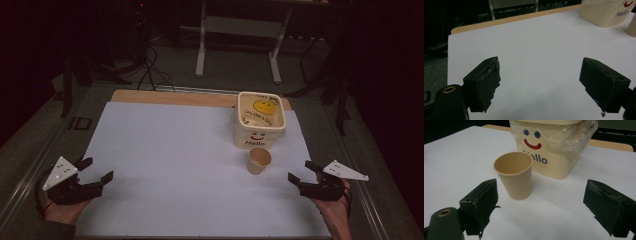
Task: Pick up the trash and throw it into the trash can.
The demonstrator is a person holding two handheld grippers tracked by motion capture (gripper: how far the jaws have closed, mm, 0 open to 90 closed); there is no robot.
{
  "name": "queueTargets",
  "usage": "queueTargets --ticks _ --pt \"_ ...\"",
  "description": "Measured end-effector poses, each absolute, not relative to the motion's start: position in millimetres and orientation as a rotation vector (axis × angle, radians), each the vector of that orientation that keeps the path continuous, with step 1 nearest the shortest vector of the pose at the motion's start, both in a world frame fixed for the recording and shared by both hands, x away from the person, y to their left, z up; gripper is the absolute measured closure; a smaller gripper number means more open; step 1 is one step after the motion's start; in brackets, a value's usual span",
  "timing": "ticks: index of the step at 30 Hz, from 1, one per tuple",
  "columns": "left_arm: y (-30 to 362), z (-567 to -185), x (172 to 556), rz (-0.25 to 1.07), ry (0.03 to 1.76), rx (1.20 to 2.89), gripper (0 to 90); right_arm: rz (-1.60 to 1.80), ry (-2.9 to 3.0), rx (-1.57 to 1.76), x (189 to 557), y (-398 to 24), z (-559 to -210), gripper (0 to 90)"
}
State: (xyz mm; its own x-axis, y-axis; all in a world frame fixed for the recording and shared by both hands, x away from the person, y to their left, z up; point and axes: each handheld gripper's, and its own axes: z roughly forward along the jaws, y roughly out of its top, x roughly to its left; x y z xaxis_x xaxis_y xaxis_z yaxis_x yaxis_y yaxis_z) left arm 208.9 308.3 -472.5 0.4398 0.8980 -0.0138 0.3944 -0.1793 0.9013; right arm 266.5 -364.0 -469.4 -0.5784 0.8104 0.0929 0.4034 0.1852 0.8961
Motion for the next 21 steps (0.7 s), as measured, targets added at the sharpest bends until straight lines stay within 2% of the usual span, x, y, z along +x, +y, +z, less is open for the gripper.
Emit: queueTargets --ticks 21 --pt "309.6 -473.4 208.7 0.681 1.127 1.755 17.5 1.368 2.088 1.149 292.6 -334.2 -456.0 11.7"
